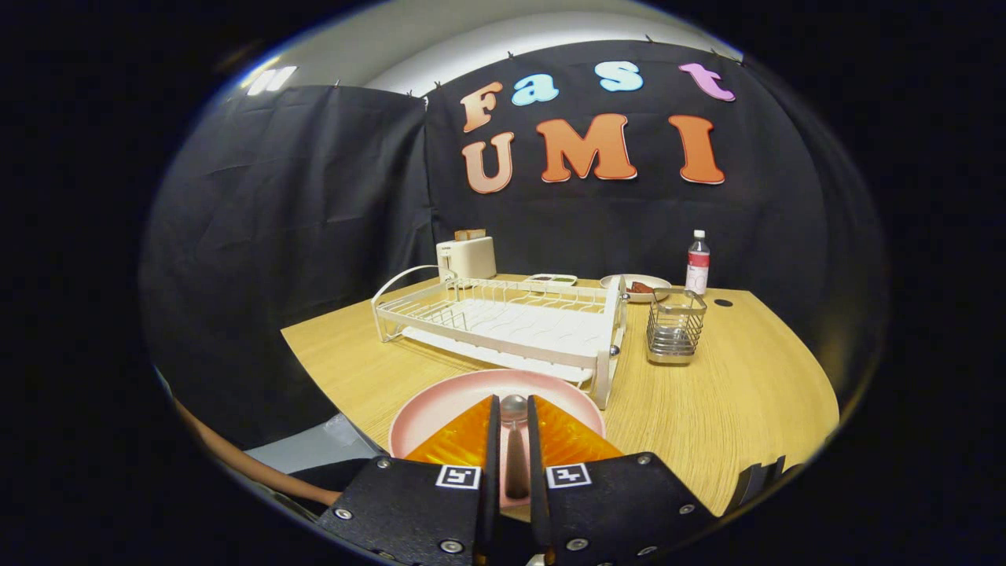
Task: Take the plate from the dish rack, then take the spoon from the basket and place it into the plate.
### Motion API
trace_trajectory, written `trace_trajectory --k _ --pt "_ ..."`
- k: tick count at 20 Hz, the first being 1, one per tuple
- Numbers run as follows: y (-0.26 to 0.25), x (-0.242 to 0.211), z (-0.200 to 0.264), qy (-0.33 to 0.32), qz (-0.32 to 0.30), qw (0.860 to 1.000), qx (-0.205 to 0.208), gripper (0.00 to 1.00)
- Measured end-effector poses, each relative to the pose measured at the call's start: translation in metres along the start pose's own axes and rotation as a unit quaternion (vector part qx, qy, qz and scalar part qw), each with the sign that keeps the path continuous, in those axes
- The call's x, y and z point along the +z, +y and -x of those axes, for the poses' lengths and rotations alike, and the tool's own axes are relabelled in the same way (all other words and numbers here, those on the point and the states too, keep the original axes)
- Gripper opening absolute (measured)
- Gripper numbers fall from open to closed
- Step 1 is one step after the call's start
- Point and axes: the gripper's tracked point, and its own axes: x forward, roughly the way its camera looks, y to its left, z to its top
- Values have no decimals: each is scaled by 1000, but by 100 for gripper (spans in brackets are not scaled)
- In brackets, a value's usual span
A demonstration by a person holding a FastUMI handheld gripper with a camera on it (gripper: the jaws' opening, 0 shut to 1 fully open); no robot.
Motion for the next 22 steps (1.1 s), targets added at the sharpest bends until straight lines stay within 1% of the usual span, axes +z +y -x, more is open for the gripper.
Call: trace_trajectory --k 2,5,6,7,8,9,10,11,12,14,15,17,19,22 --pt "-3 8 0 -8 -15 1000 -3 18" --pt "-7 45 -3 -47 -22 999 -14 19" --pt "-10 56 -4 -55 -19 998 -21 21" --pt "-13 66 -4 -60 -13 998 -30 27" --pt "-14 78 -4 -67 -4 997 -37 30" --pt "-15 90 -4 -76 3 996 -47 37" --pt "-16 103 -5 -87 8 995 -52 39" --pt "-15 117 -5 -97 10 994 -58 46" --pt "-17 126 -4 -102 13 992 -67 49" --pt "-20 149 0 -114 27 989 -89 62" --pt "-18 161 3 -126 31 987 -95 69" --pt "-14 184 10 -150 31 983 -103 77" --pt "-15 199 18 -166 30 978 -119 83" --pt "-22 215 28 -186 27 971 -149 88"
